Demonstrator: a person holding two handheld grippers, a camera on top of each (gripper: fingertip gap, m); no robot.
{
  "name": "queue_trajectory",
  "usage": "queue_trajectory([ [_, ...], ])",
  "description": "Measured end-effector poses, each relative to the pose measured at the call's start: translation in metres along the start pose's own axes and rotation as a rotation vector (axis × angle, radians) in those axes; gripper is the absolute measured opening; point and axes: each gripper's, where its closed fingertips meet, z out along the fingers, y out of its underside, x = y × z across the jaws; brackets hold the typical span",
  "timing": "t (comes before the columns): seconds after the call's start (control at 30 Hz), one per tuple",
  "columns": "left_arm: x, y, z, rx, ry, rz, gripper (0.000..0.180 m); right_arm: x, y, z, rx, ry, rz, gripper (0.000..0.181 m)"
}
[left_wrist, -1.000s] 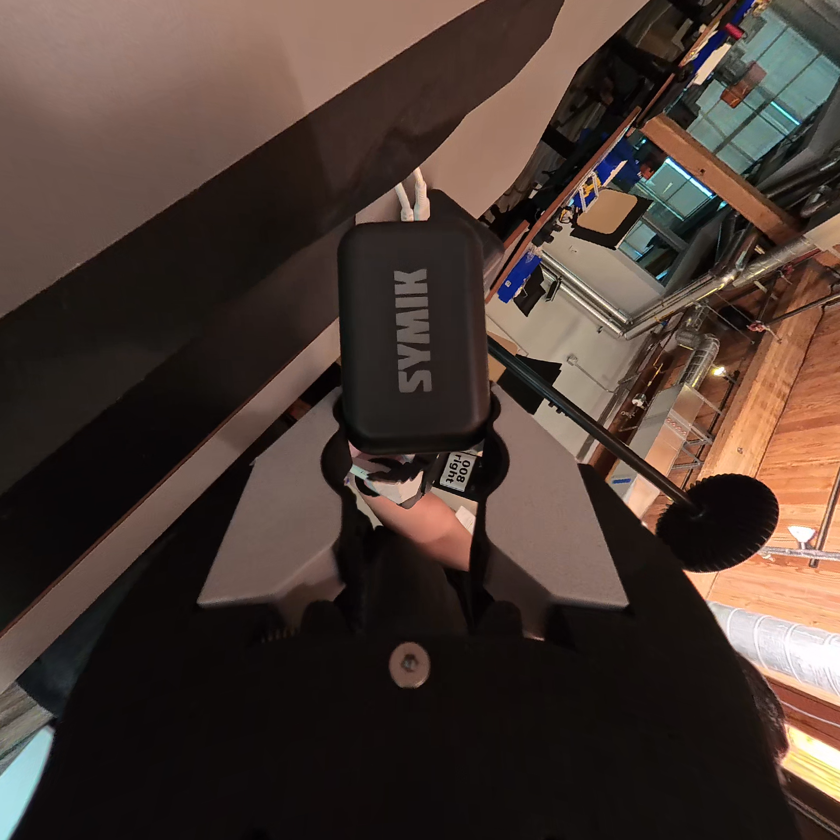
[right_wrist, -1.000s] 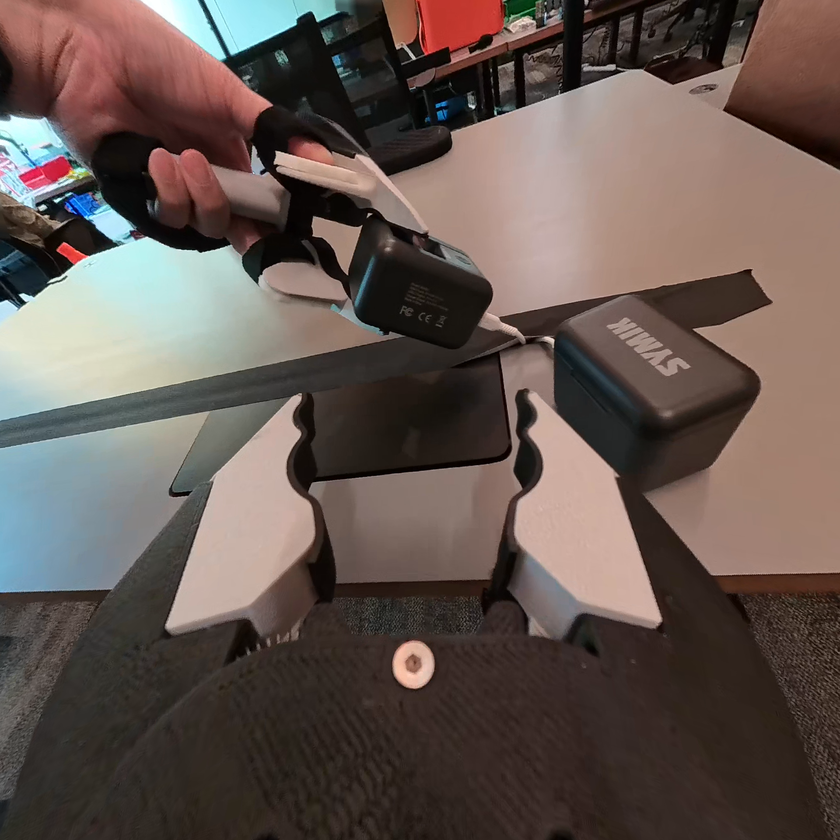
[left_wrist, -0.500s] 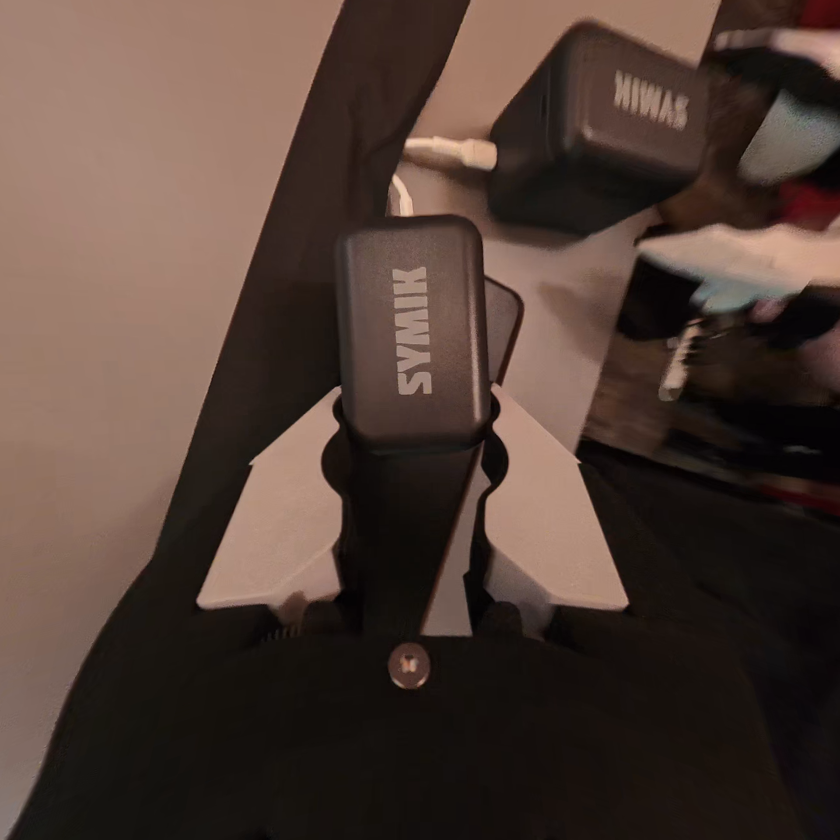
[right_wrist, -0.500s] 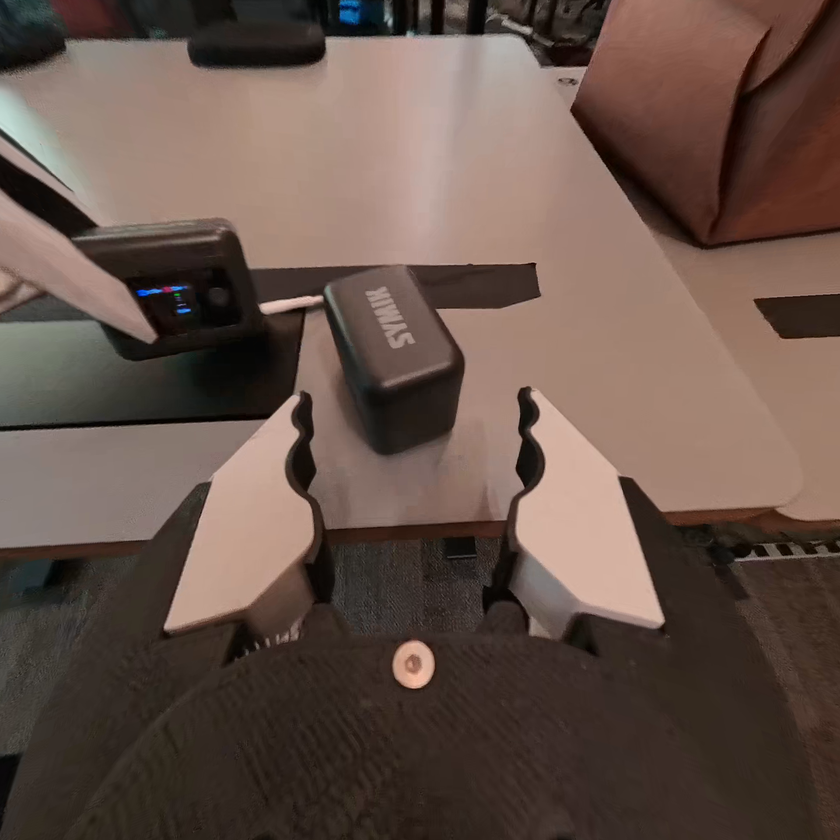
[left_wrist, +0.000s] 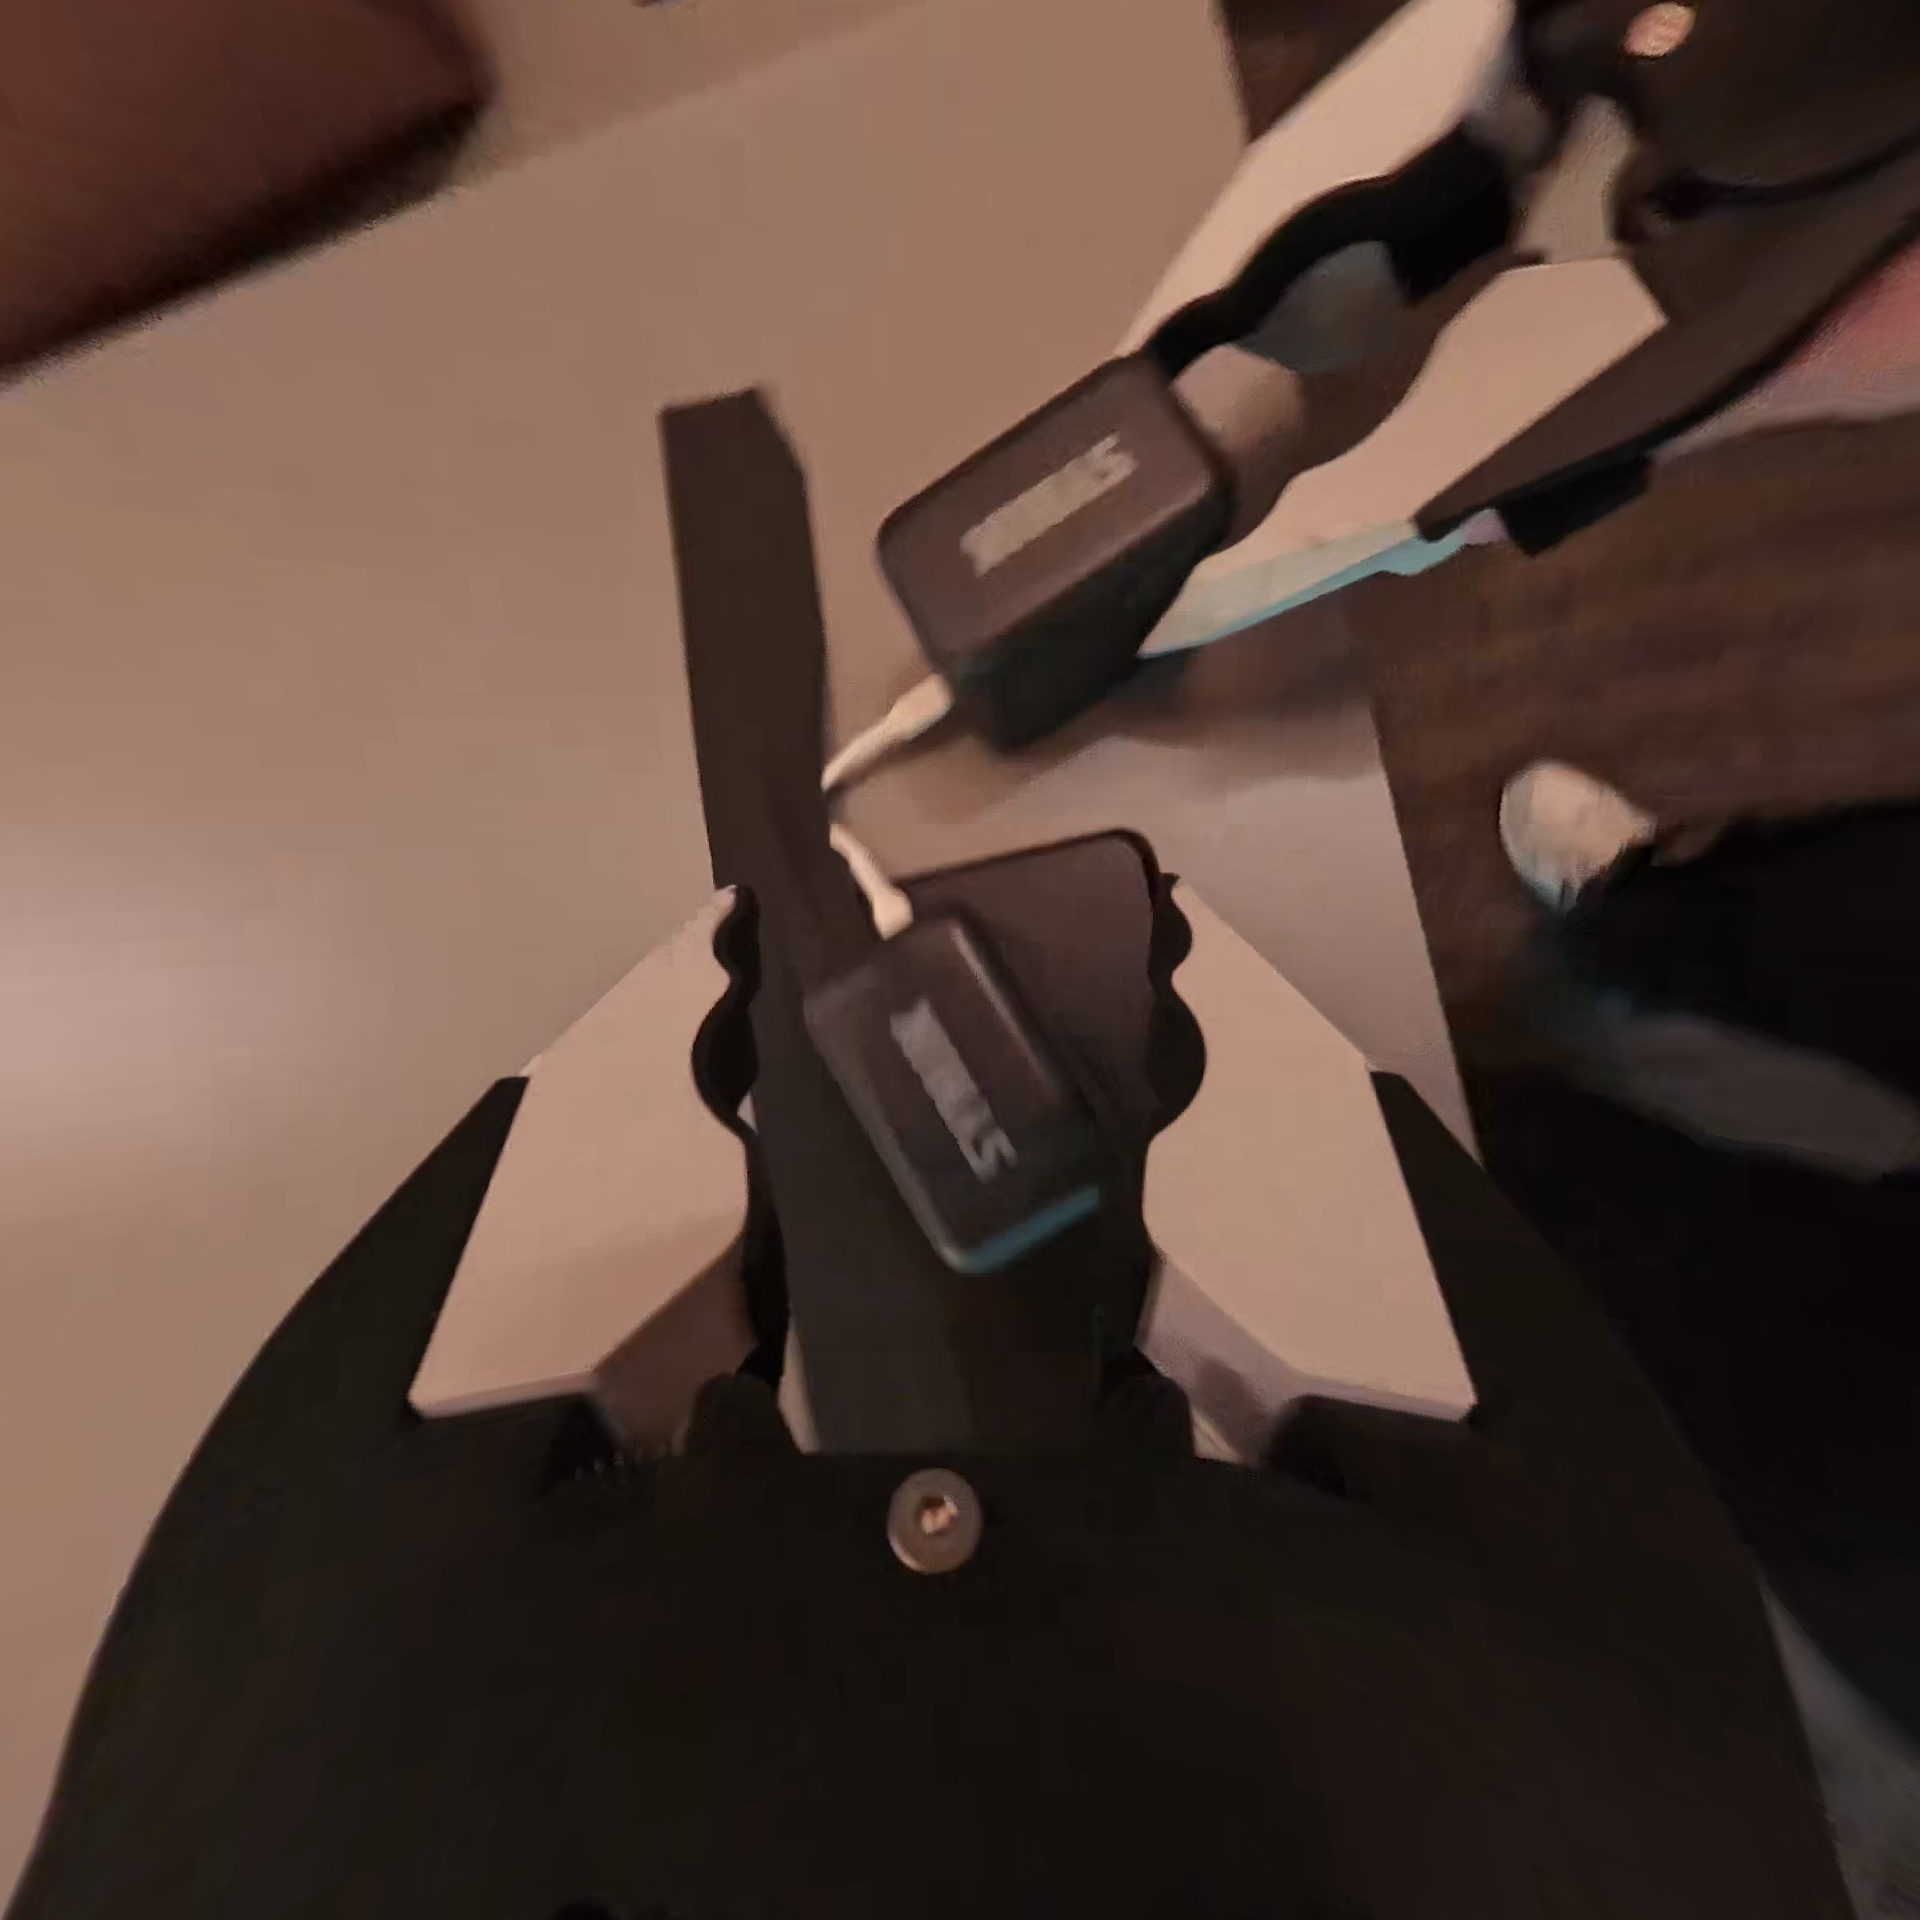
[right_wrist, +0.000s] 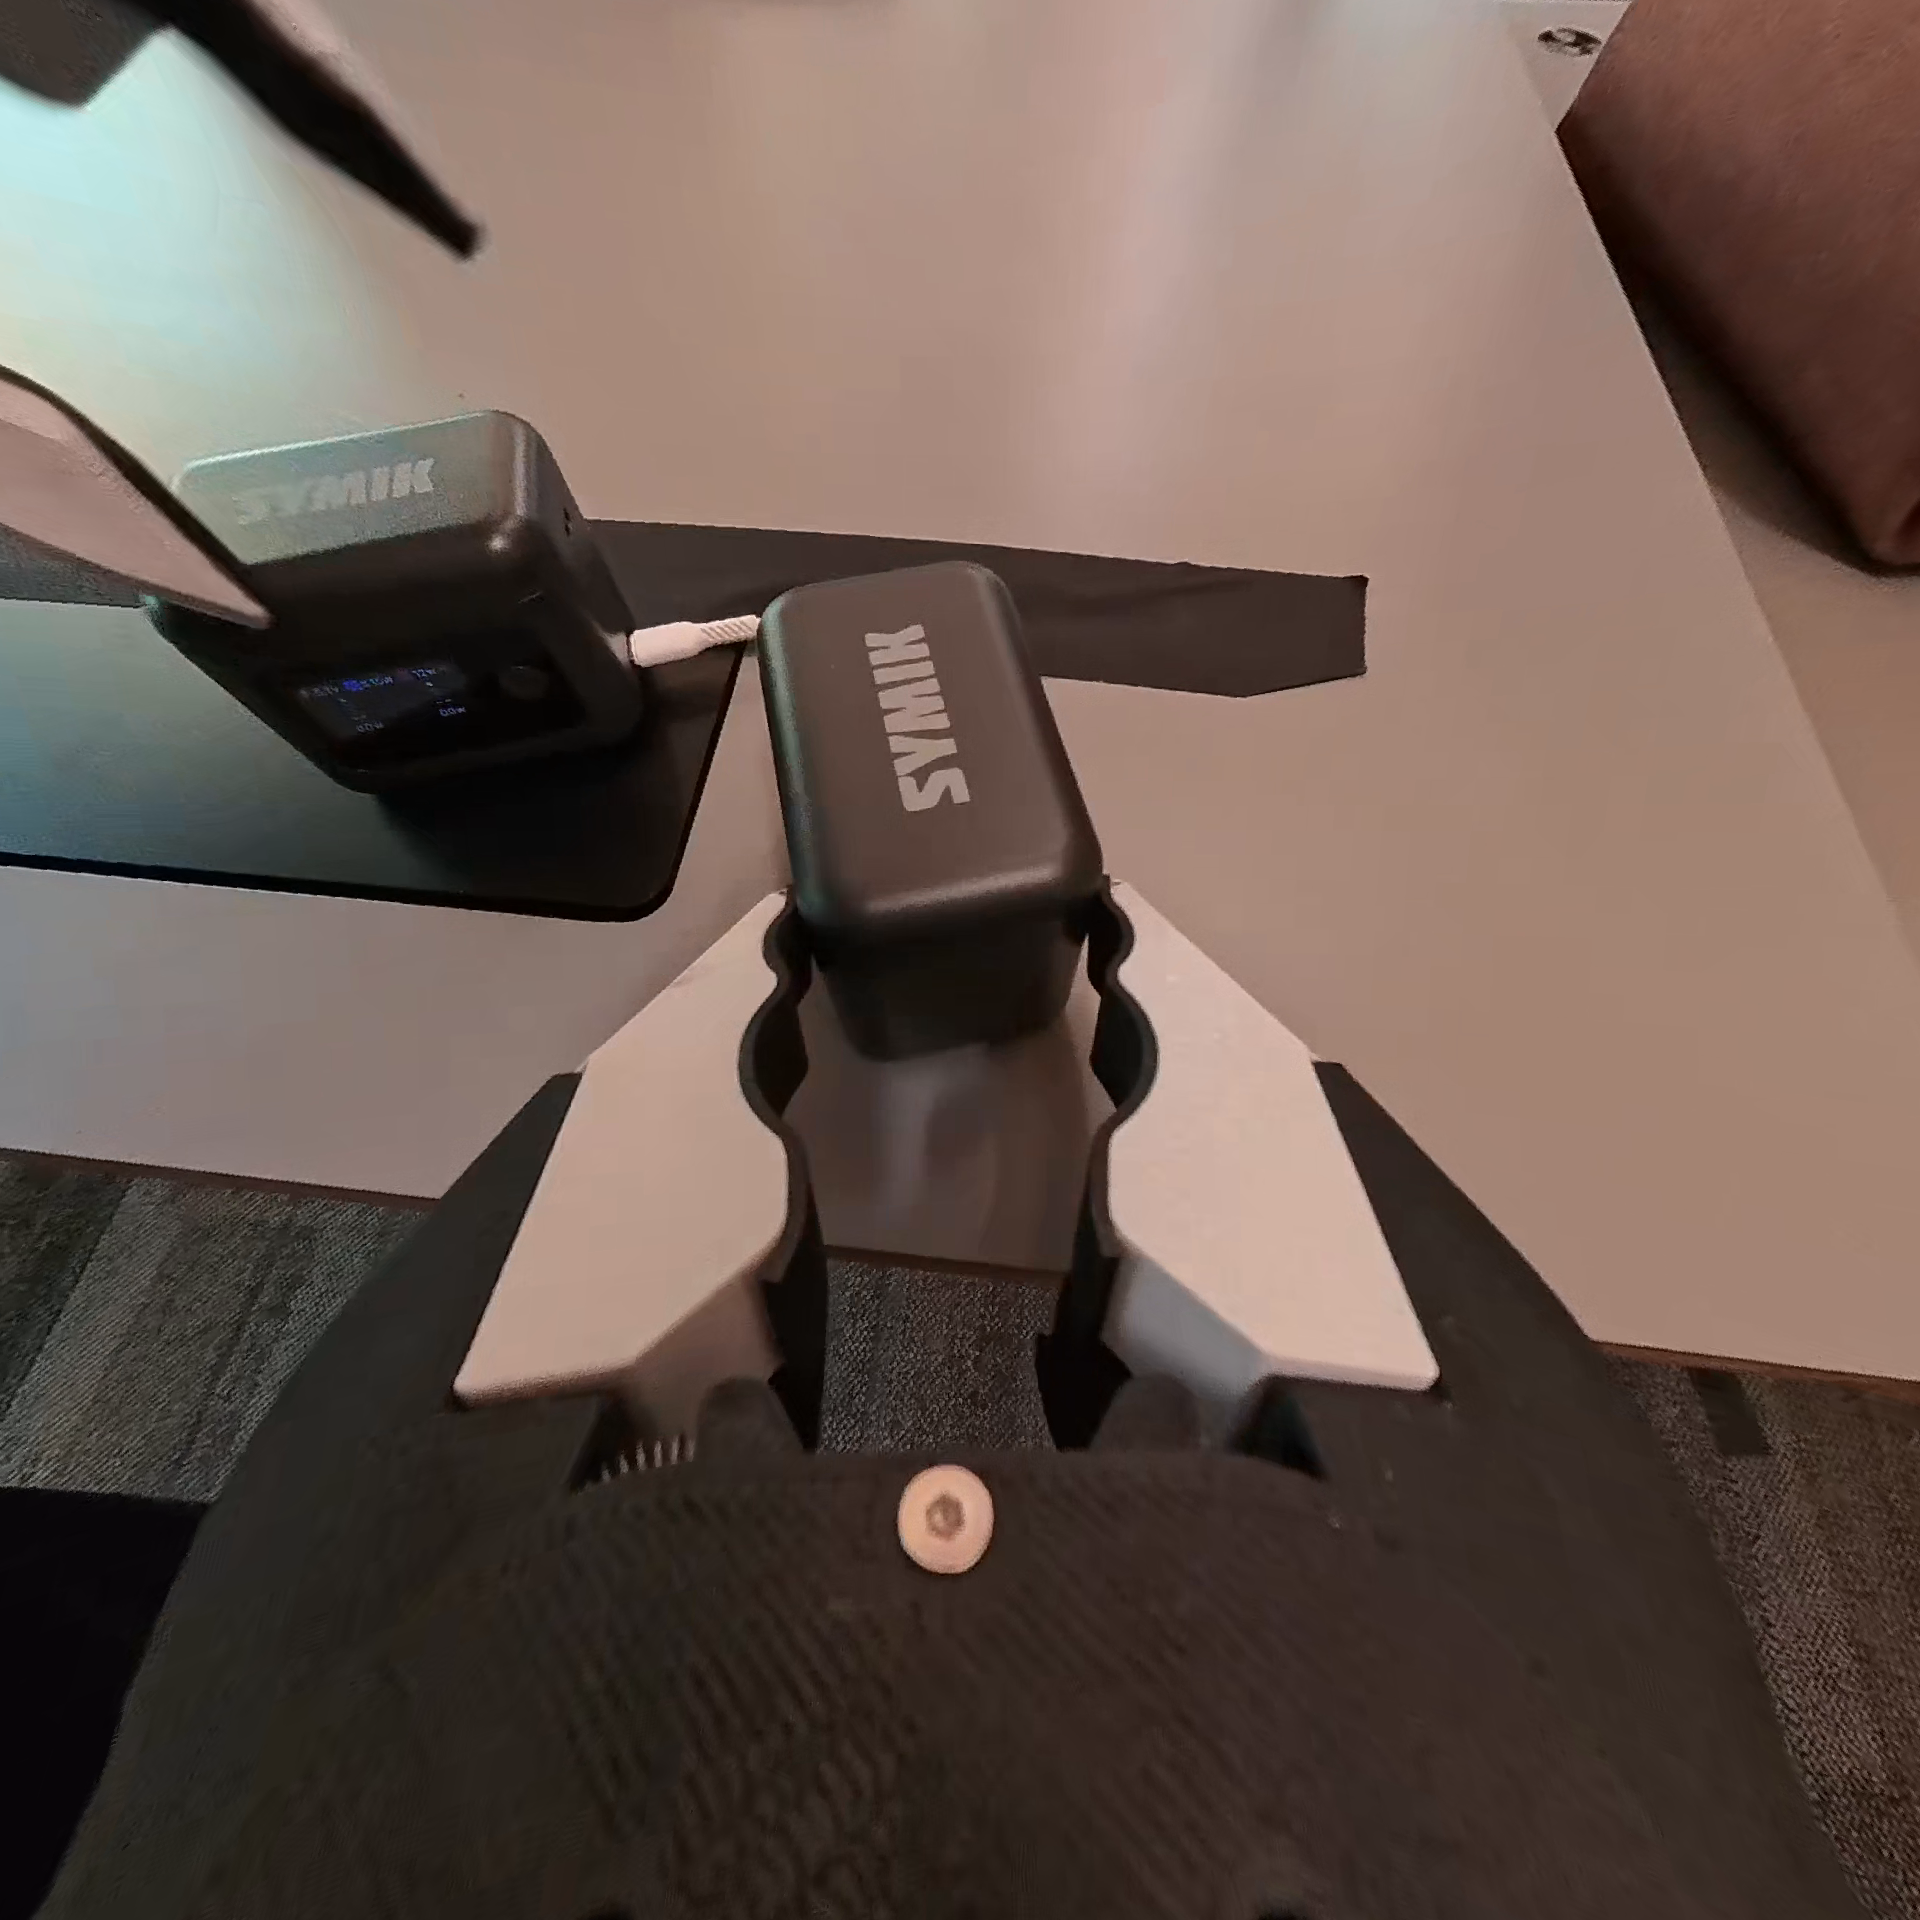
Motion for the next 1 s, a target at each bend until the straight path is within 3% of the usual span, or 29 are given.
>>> queue_trajectory([
  [0.13, 0.003, -0.043, 0.037, -0.110, 0.144, 0.432, 0.071, -0.001, 0.001, 0.000, 0.008, -0.032, 0.012, 0.053],
  [0.27, 0.019, -0.052, 0.069, -0.214, 0.342, 0.709, 0.066, 0.005, 0.007, -0.015, 0.033, 0.015, 0.029, 0.054],
  [0.57, 0.043, -0.032, 0.113, -0.425, 0.425, 1.048, 0.065, -0.006, 0.043, -0.051, 0.026, 0.090, 0.155, 0.054],
  [0.67, 0.038, -0.040, 0.112, -0.382, 0.418, 0.887, 0.064, -0.014, 0.041, -0.059, 0.050, 0.101, 0.176, 0.050],
  [0.87, -0.016, -0.077, 0.097, -0.109, 0.480, 0.188, 0.064, -0.020, 0.008, -0.052, 0.130, 0.044, 0.259, 0.050],
  [1.0, -0.049, -0.072, 0.082, 0.029, 0.603, -0.116, 0.064, -0.015, -0.025, -0.035, 0.199, -0.071, 0.371, 0.049],
])
